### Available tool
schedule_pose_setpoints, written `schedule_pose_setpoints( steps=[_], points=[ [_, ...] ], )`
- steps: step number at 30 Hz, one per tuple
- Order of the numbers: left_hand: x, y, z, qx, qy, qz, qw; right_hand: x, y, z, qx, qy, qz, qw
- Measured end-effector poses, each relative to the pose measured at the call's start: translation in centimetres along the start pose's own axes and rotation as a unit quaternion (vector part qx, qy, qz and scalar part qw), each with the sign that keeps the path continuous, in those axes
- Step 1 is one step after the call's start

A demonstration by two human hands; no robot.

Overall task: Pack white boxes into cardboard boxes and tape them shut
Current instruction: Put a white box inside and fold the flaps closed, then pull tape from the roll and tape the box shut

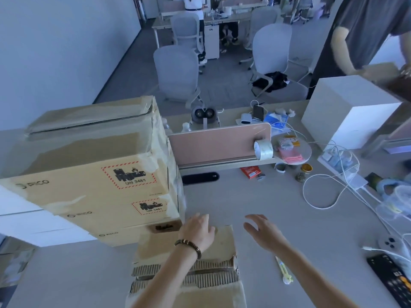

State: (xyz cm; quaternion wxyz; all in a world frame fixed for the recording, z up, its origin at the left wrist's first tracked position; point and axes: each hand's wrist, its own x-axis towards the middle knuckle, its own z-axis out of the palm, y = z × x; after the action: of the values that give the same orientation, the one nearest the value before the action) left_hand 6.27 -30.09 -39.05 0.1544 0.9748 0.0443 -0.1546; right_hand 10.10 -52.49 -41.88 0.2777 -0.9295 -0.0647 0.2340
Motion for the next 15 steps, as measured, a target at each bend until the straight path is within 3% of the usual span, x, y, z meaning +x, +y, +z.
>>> schedule_pose_setpoints(
  steps=[5, 15],
  points=[
    [5.6, 5.9, -1.6, 0.016, -0.004, 0.048, 0.999, 2.7, 1.2, -4.3, -0.006, 0.023, 0.011, 1.0],
    [15.7, 13.2, -4.1, -0.008, -0.002, 0.028, 1.0, 8.7, 3.5, -13.8, -0.058, 0.047, 0.03, 0.997]
  ],
)
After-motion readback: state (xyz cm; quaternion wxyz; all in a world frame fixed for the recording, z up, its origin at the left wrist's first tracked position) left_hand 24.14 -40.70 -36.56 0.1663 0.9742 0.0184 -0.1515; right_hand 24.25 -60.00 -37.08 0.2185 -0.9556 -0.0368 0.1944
